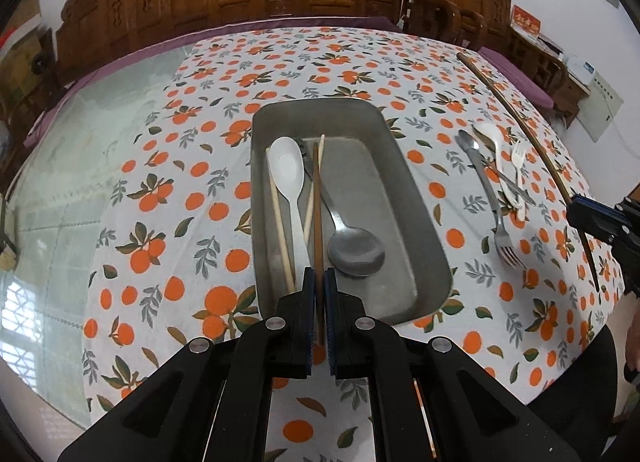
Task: Organize utensils
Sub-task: 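Carry the chopstick into the tray with the left gripper and open it while the right holds its chopstick, then lower the held chopstick into the tray and open the right gripper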
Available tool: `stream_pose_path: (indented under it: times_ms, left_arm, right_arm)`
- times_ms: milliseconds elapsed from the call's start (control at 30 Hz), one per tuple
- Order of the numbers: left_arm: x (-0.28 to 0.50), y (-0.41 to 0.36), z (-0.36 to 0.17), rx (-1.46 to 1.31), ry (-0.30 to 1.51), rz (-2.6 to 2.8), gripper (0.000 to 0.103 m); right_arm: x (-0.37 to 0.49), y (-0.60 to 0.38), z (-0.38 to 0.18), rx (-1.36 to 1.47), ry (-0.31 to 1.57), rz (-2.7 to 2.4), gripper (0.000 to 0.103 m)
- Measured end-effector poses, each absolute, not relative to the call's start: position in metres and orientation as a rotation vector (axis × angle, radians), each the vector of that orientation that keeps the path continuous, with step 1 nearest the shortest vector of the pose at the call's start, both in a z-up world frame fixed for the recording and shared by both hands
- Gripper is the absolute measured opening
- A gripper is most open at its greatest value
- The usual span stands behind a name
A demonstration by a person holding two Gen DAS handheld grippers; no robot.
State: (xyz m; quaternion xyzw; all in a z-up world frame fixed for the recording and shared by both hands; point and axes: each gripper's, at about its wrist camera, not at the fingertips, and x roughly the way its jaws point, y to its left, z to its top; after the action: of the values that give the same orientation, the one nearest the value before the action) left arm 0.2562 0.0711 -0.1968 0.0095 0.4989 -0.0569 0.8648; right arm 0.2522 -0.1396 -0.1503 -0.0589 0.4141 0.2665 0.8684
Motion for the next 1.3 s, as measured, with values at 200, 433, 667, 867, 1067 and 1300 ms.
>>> stream_pose_path:
  times_ms: [200, 433, 667, 867, 1067, 1300]
  left_arm:
    - [0.263, 0.075, -0.201, 0.004, 1.047, -0.121, 0.004]
    - [0.267, 0.075, -0.202, 0.001, 1.047, -0.142, 0.004]
    - [0.263, 0.077, -0.195, 0.002, 1.034, -0.164, 0.004]
    - [0.251, 0.087, -0.179, 0.007, 0.996, -0.17, 0.016]
    - [0.237, 0.106, -0.164, 0.032, 0.945, -0.147, 0.022]
    - [0.23, 0.125, -0.159, 0.016, 0.902, -0.11, 0.05]
  right_arm:
    - [0.254, -0.129, -0.155, -0.136, 0.882, 0.561, 0.006]
    - [0.257, -0.116, -0.157, -0.135, 0.89, 0.572, 0.006]
    - [0.262, -0.098, -0.159, -0.146, 0.897, 0.589, 0.006]
    - [0.267, -0.084, -0.159, -0.148, 0.902, 0.6, 0.006]
    - [0.276, -0.065, -0.164, -0.125, 0.915, 0.615, 0.006]
    - [0.291, -0.043, -0.169, -0.093, 0.936, 0.617, 0.006]
